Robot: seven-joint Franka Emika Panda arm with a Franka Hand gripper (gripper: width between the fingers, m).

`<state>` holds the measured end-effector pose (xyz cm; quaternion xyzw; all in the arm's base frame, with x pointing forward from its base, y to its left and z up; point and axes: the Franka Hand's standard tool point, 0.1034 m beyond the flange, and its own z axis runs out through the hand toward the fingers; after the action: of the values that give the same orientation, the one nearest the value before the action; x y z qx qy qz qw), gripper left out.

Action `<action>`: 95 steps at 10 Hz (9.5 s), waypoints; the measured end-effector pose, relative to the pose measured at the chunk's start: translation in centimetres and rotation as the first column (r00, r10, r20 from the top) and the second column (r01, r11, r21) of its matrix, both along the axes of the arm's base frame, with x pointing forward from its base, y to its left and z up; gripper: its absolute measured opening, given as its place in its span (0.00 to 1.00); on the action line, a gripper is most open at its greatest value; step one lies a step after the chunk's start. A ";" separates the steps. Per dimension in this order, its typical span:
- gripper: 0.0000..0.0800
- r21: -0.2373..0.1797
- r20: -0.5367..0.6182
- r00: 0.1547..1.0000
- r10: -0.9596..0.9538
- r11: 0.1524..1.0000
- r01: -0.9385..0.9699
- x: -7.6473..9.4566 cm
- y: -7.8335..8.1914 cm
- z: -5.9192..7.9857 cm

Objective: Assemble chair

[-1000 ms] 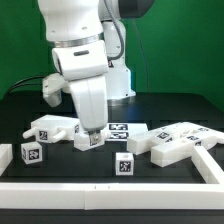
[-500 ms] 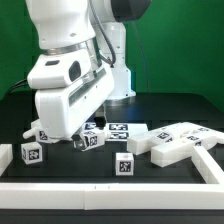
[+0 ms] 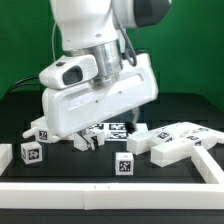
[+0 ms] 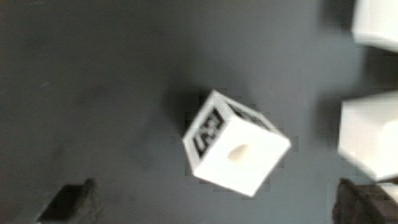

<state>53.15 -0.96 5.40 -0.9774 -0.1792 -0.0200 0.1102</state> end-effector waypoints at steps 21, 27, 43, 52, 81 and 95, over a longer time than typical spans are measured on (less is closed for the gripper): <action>0.35 0.005 -0.041 0.928 -0.371 0.928 0.372 -1.7 0.9 -4.7; 0.35 -0.067 0.004 0.904 -0.428 0.901 0.428 -6.6 -5.3 0.1; 0.35 -0.093 -0.026 0.957 -0.289 0.954 0.286 -13.3 -19.5 -3.4; 0.75 -0.099 -0.021 0.961 -0.276 0.957 0.273 -13.1 -20.6 -4.9; 0.81 -0.201 -0.290 0.382 -0.877 0.447 0.872 -8.2 8.3 0.9; 0.35 -0.266 -0.345 0.320 -0.882 0.419 0.868 -9.8 11.3 -1.0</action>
Offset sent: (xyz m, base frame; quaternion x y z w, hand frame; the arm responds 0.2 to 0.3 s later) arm 0.0000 0.0000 0.0000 0.0000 0.0000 0.1296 0.9916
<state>43.31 10.38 4.43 -0.8967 0.4053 0.1452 0.1032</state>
